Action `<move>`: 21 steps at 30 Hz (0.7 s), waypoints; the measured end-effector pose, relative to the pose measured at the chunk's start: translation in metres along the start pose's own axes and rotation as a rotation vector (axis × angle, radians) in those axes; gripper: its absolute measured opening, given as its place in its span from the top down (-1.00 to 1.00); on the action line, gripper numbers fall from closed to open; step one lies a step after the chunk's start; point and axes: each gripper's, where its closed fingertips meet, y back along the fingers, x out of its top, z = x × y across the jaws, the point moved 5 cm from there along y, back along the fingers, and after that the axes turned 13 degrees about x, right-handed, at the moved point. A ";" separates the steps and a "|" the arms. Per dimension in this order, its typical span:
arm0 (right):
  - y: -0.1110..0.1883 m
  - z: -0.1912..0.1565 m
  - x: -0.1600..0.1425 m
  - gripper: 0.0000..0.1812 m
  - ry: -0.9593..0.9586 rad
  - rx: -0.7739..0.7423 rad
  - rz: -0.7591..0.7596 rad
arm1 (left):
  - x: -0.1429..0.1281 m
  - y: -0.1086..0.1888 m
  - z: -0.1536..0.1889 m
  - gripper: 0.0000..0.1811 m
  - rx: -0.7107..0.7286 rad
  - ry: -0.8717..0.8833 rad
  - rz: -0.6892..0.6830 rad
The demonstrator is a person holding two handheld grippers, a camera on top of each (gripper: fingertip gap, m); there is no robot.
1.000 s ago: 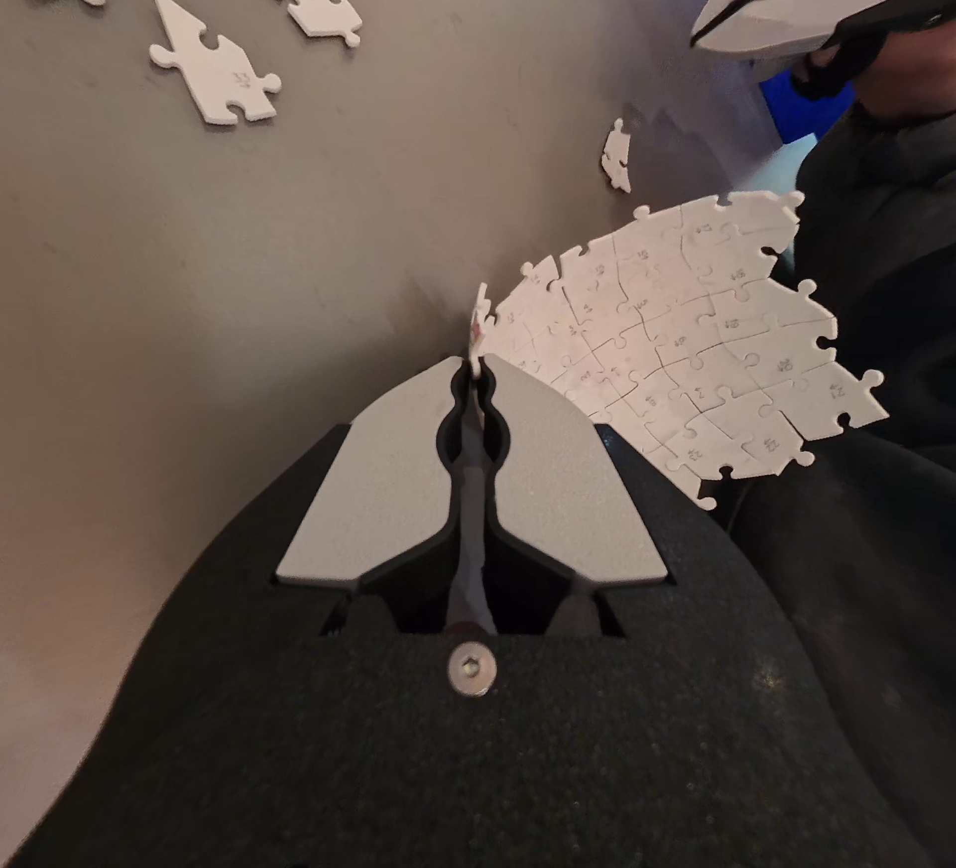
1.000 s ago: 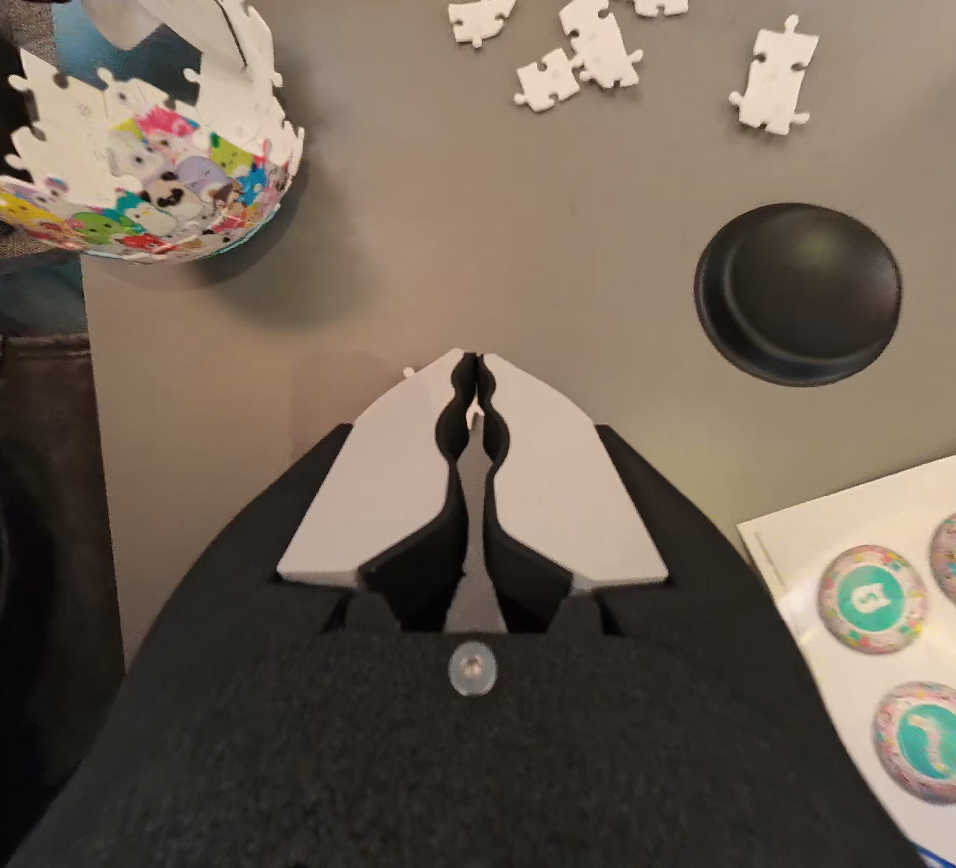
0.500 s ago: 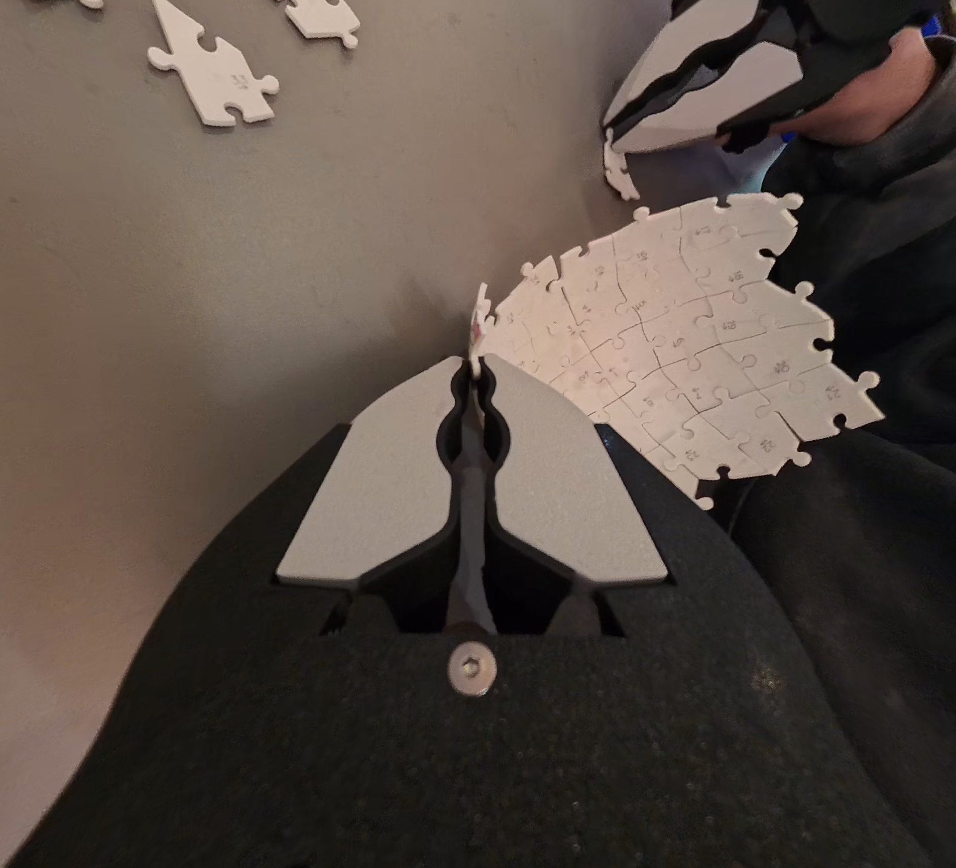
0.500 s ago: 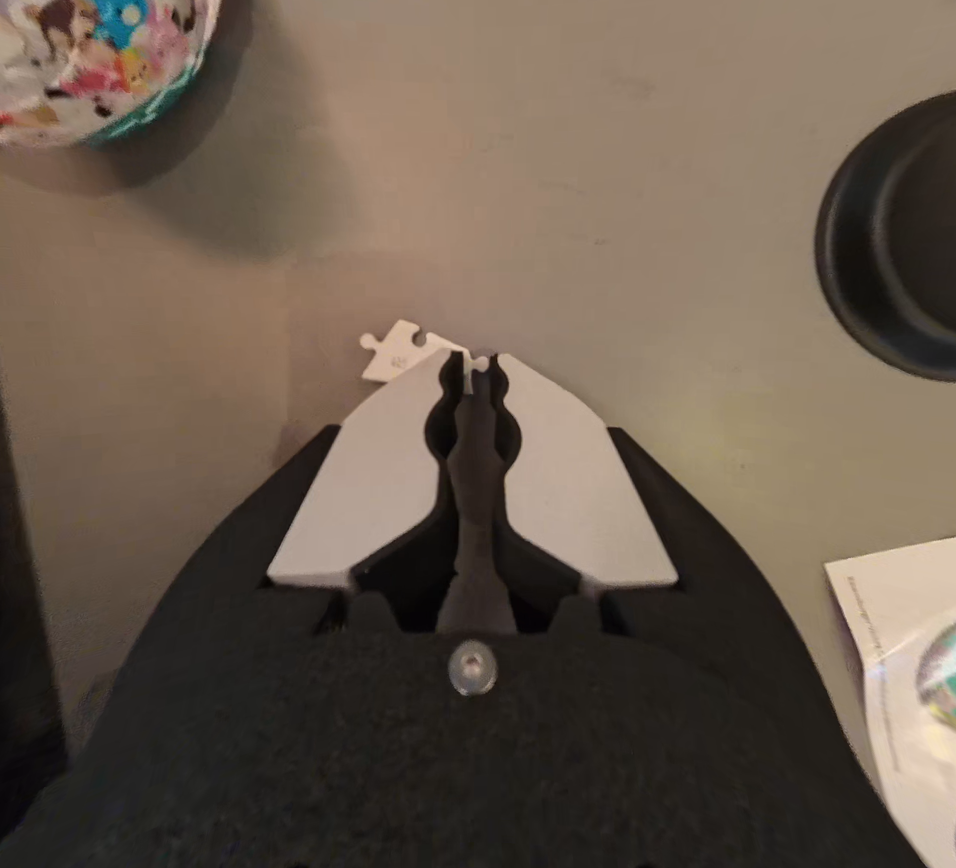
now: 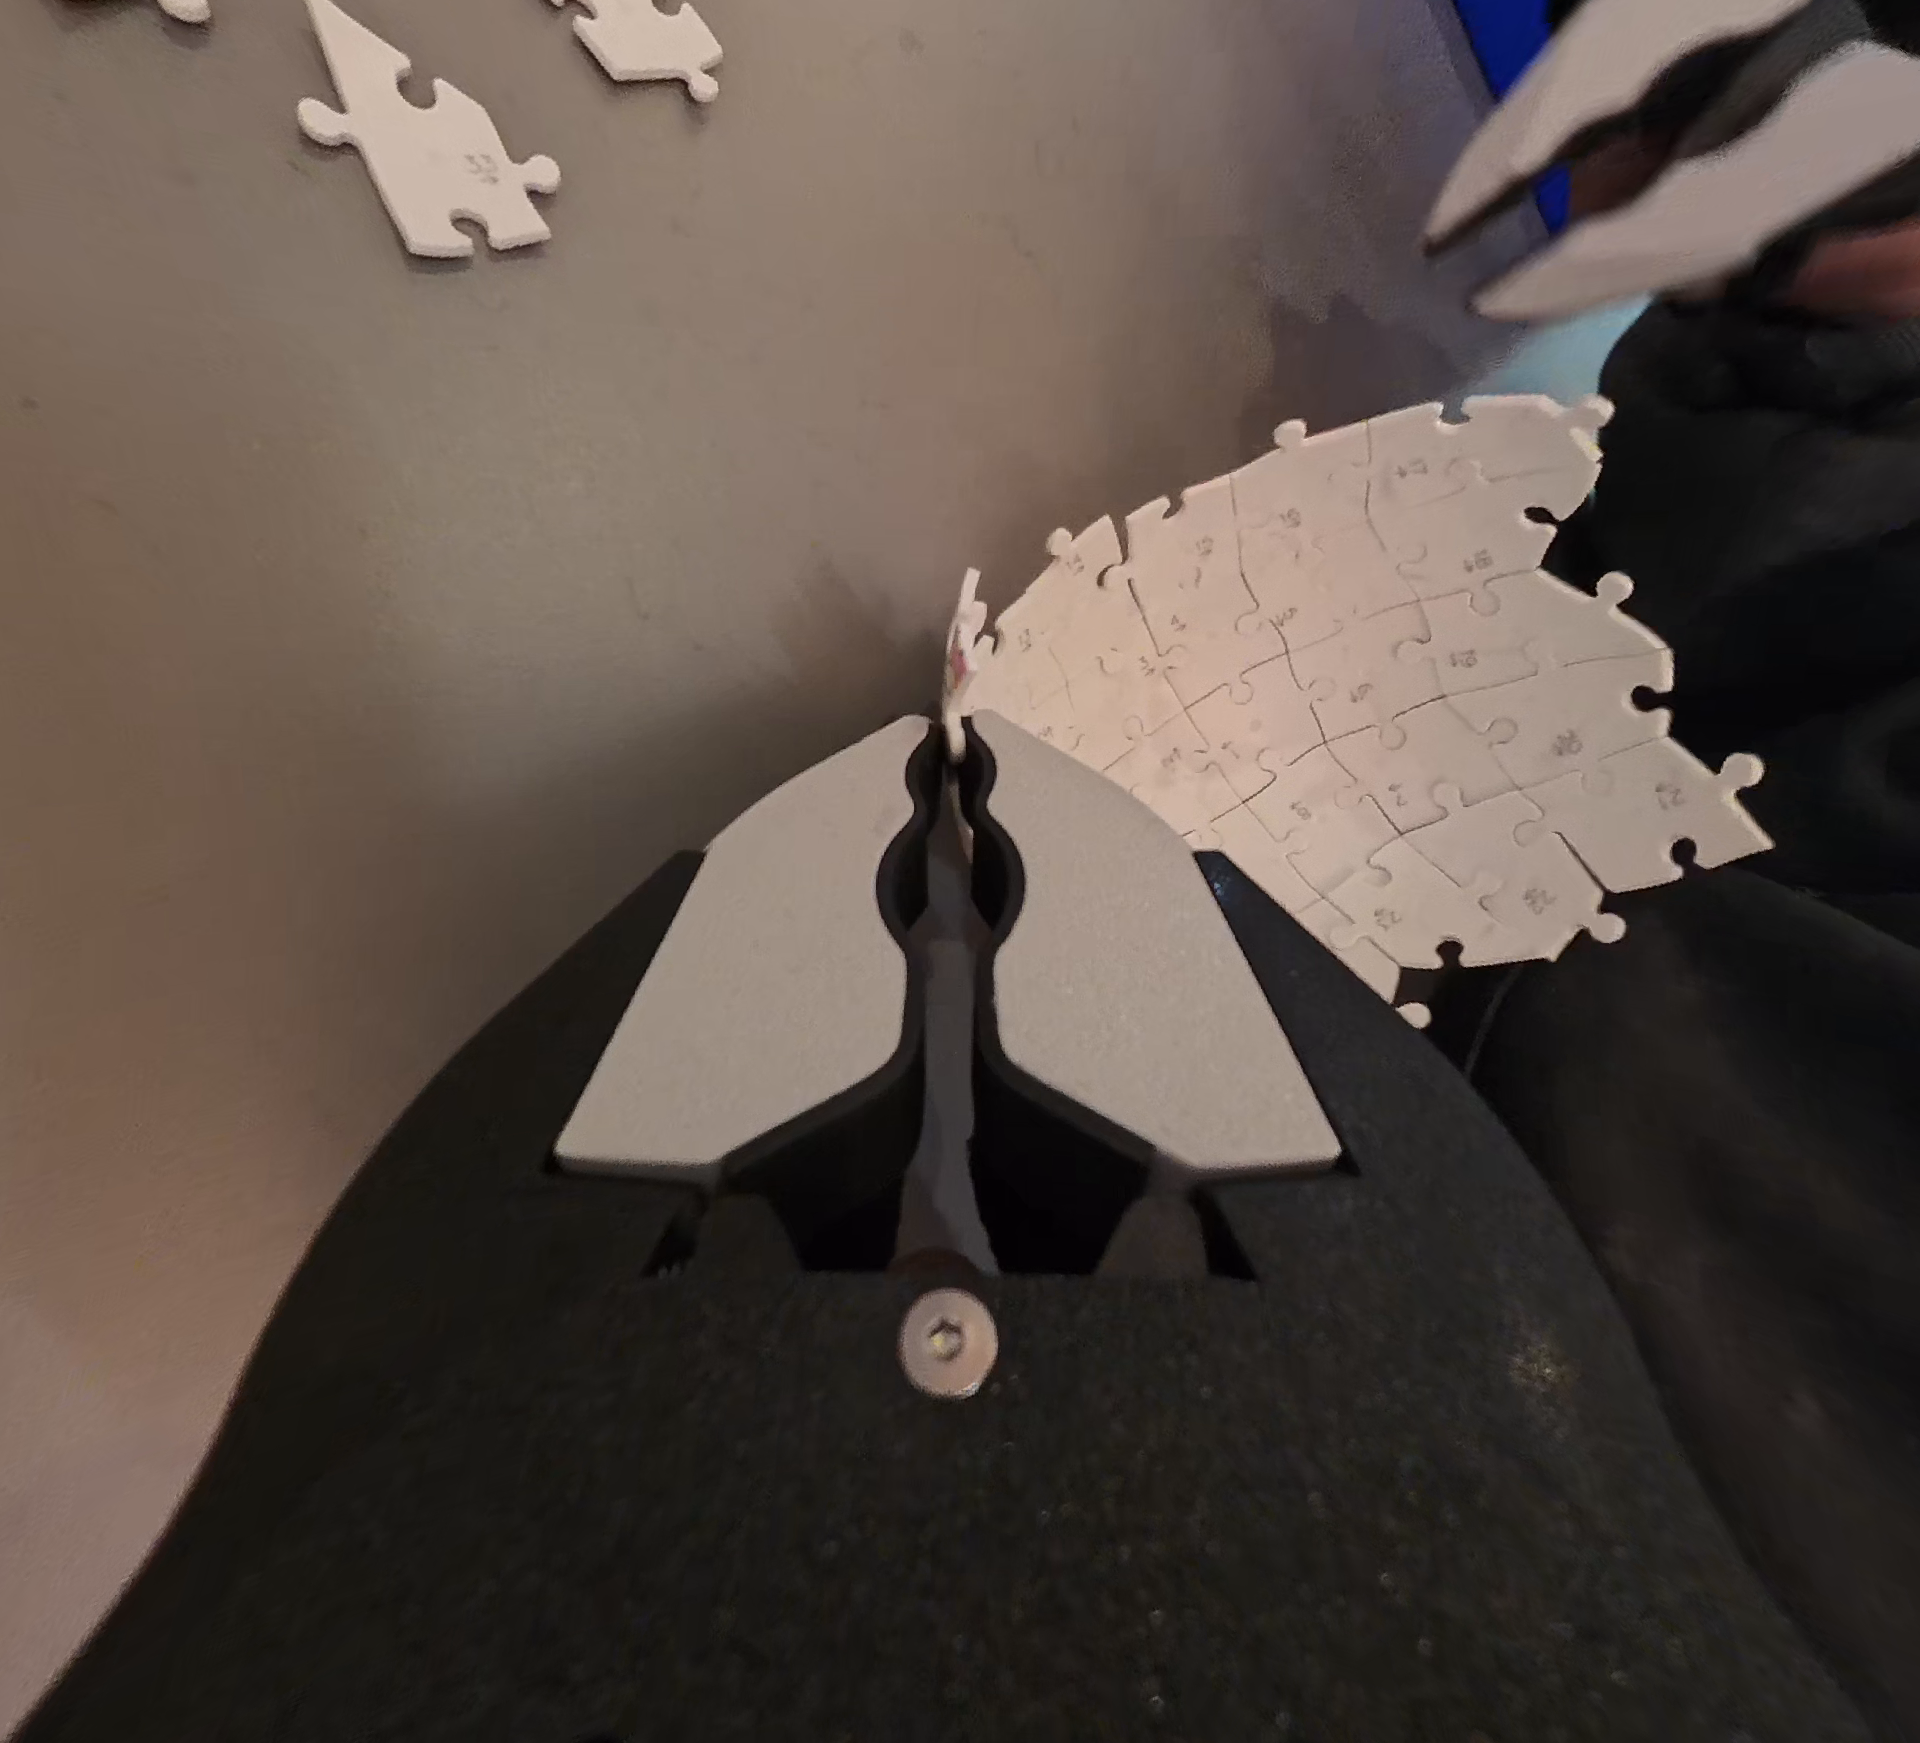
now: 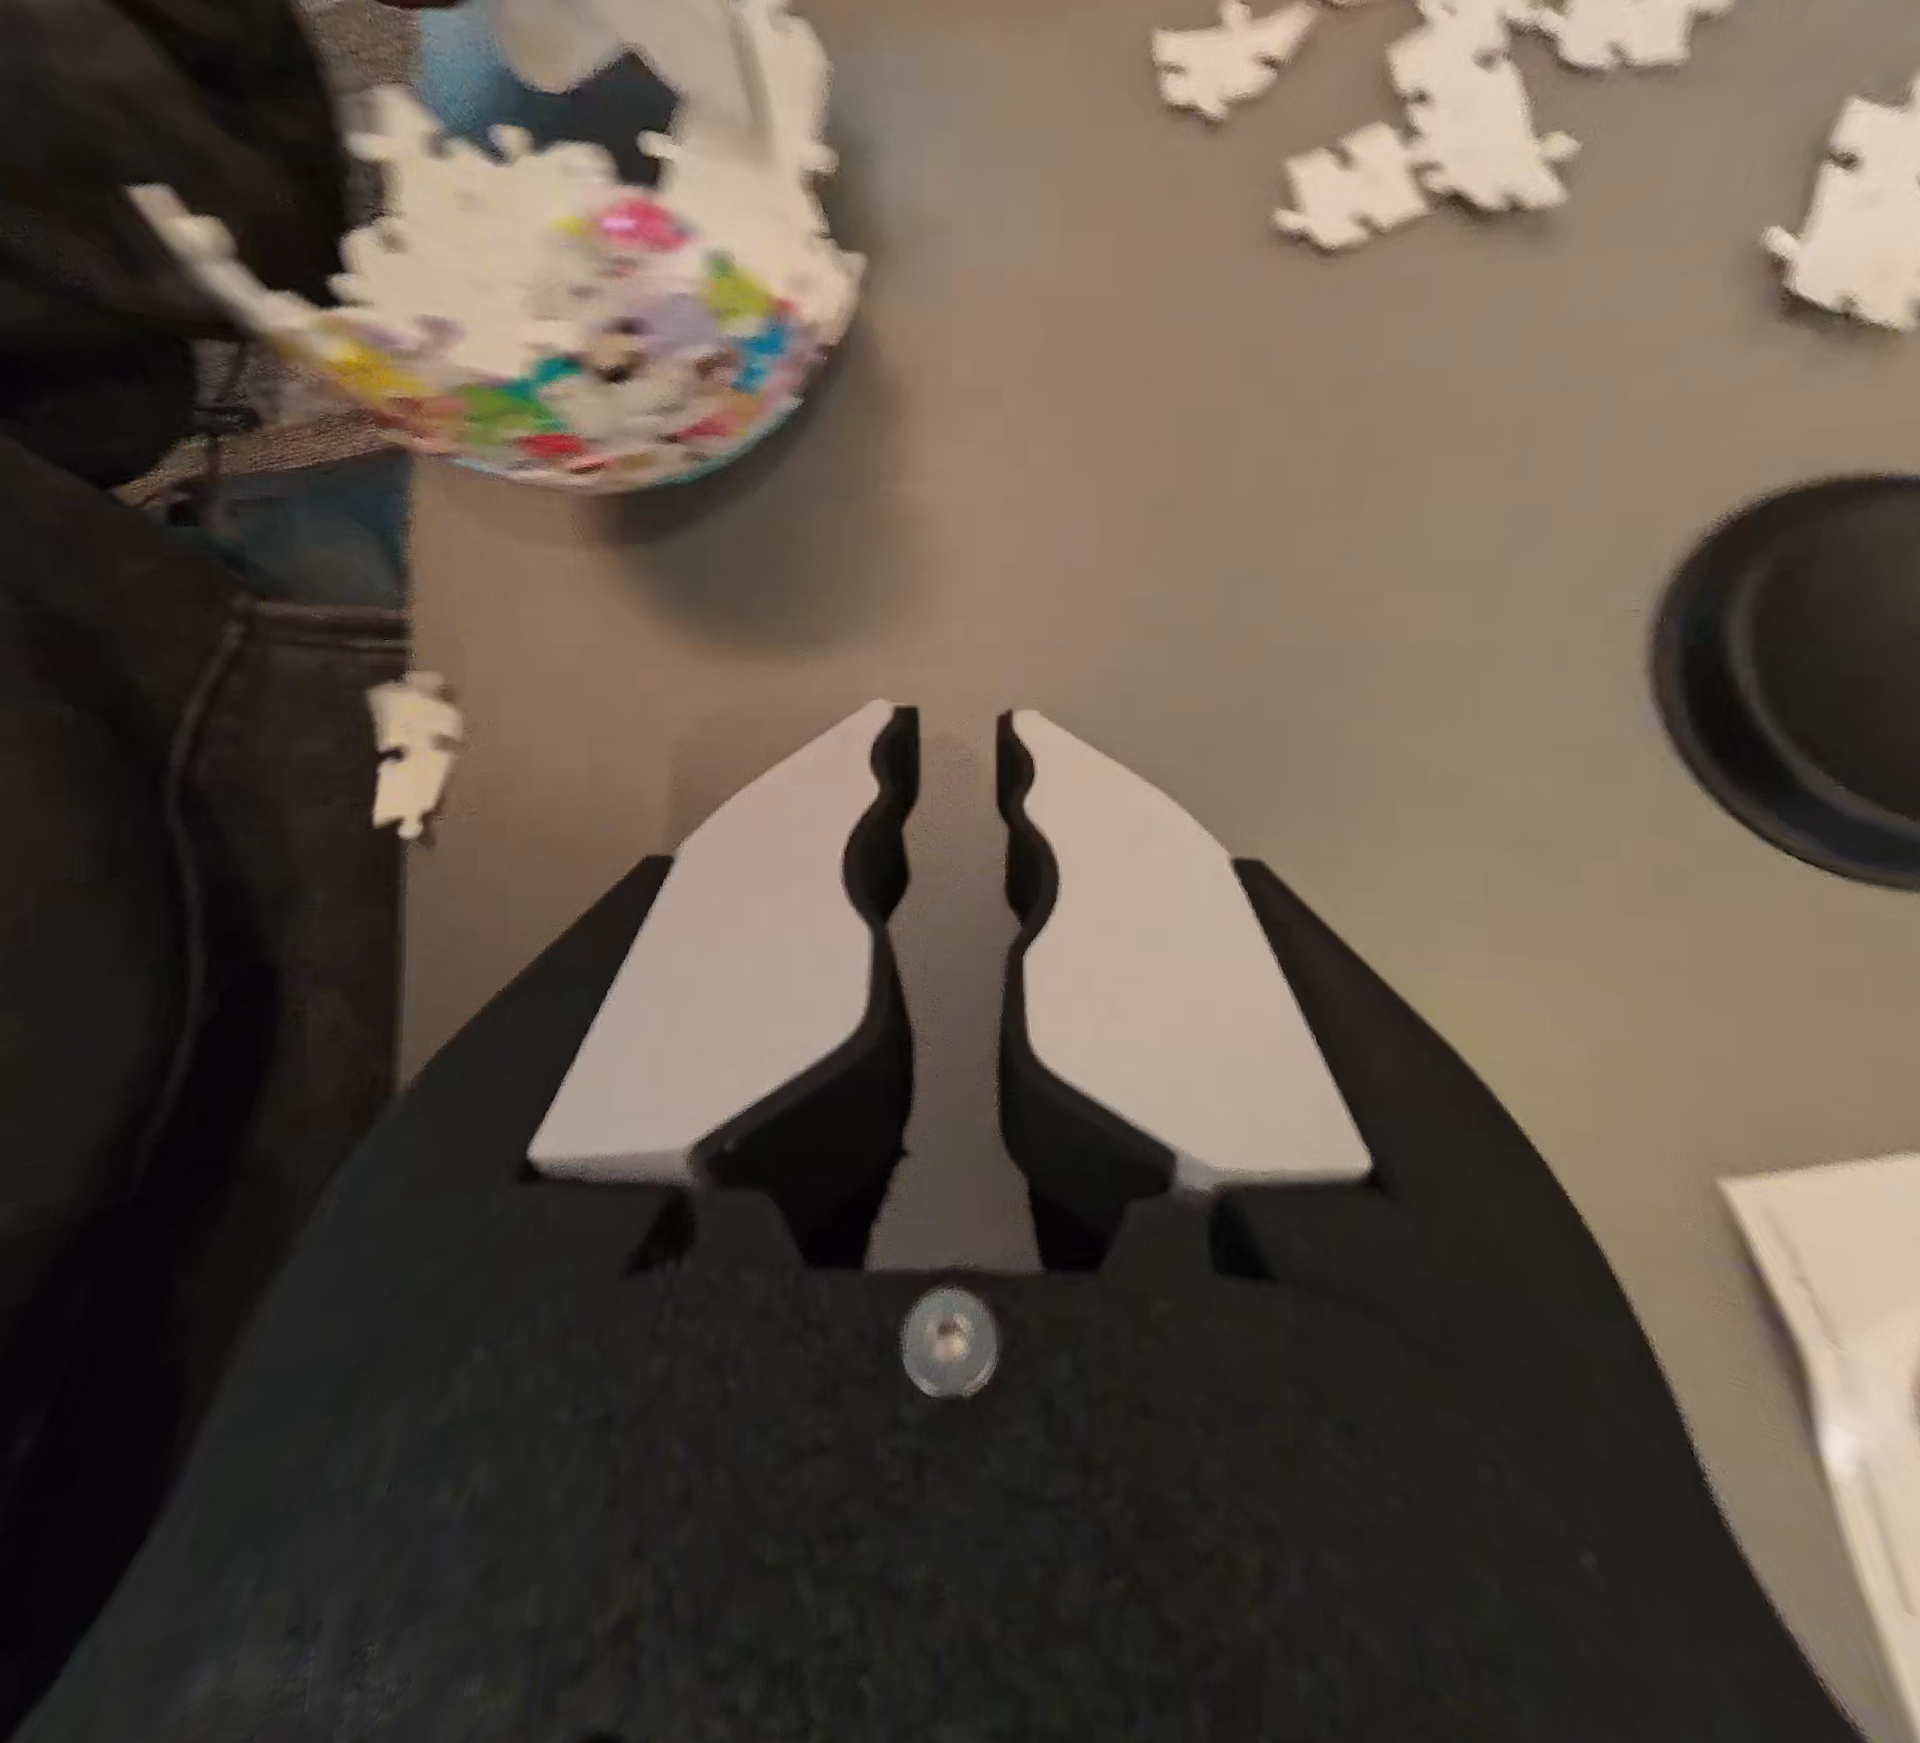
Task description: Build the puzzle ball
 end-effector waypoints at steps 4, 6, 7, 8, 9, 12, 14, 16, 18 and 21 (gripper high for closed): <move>-0.020 -0.064 -0.004 0.83 0.083 0.069 0.032 | 0.000 -0.001 -0.001 0.98 -0.003 0.004 0.001; -0.024 -0.089 -0.011 0.87 0.080 0.050 0.057 | 0.000 0.000 -0.001 0.98 -0.003 0.003 0.003; -0.024 -0.100 -0.013 0.89 0.074 0.047 0.087 | 0.000 0.000 -0.002 0.98 -0.003 -0.001 0.006; -0.024 -0.109 -0.015 0.91 0.073 0.045 0.130 | 0.000 0.000 -0.002 0.98 -0.003 -0.004 0.007; -0.023 -0.117 -0.017 0.92 0.074 0.036 0.166 | -0.002 0.001 -0.003 0.98 -0.003 -0.001 0.006; -0.021 -0.131 -0.021 0.98 0.062 0.014 0.268 | -0.011 0.007 -0.002 0.98 -0.003 0.011 0.013; -0.025 -0.142 -0.024 0.98 0.061 0.026 0.314 | -0.018 0.012 -0.003 0.98 0.000 0.023 0.039; -0.031 -0.154 -0.029 0.98 0.092 -0.001 0.320 | -0.025 0.015 -0.003 0.98 -0.015 0.050 0.060; -0.038 -0.170 -0.037 0.96 0.119 -0.015 0.294 | -0.032 0.017 -0.004 0.98 -0.012 0.065 0.054; -0.060 -0.203 -0.048 0.92 0.180 0.081 0.218 | -0.036 0.022 -0.005 0.98 0.030 0.059 0.068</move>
